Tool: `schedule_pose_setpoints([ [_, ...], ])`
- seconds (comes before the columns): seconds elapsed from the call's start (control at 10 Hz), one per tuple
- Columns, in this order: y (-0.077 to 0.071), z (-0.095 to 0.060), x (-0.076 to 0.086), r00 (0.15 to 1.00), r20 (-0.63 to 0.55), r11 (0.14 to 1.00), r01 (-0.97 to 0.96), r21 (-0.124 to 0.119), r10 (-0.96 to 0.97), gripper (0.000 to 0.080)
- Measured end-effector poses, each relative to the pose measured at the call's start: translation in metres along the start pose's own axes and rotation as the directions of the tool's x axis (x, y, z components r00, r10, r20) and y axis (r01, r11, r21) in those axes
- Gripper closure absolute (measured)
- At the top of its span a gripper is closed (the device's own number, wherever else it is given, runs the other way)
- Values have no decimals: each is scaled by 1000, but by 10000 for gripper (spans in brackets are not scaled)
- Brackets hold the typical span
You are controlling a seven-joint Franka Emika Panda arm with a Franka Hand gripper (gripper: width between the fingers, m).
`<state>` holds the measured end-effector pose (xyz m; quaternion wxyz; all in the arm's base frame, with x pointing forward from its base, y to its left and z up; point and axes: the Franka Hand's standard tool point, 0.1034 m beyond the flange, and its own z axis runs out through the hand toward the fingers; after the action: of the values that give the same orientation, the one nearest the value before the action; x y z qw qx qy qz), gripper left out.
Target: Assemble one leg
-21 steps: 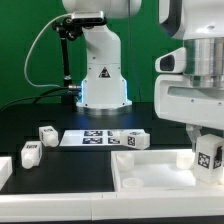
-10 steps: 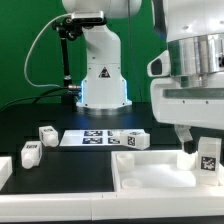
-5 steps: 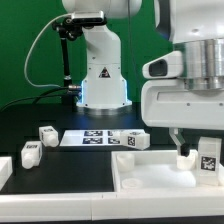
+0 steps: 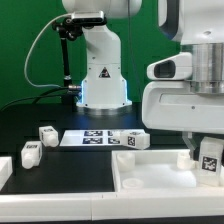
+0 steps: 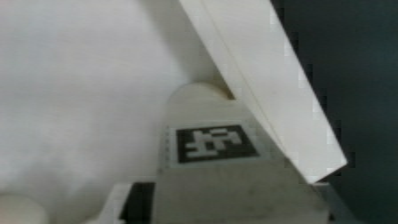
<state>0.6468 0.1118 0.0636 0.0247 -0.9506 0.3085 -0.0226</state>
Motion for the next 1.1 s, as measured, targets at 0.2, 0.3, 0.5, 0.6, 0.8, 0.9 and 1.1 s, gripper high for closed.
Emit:
schedule_pose_setpoints([
  [0.2,2,-2,3,982,11,982,-187,-10,187,512],
  [0.3,4,-1,2,943,10,943,-332,-5,332,512],
  [0.5,5,1,1,797,40,797,-603,21,602,512],
  [0.6,3,1,-1,687,52,687,-726,19,725,512],
  [0.8,1,1,-3,468,70,468,-884,20,881,512],
  [0.9,1,1,-3,441,70,441,-897,18,895,512],
  [1.1,2,2,-3,549,64,548,-836,25,834,270],
])
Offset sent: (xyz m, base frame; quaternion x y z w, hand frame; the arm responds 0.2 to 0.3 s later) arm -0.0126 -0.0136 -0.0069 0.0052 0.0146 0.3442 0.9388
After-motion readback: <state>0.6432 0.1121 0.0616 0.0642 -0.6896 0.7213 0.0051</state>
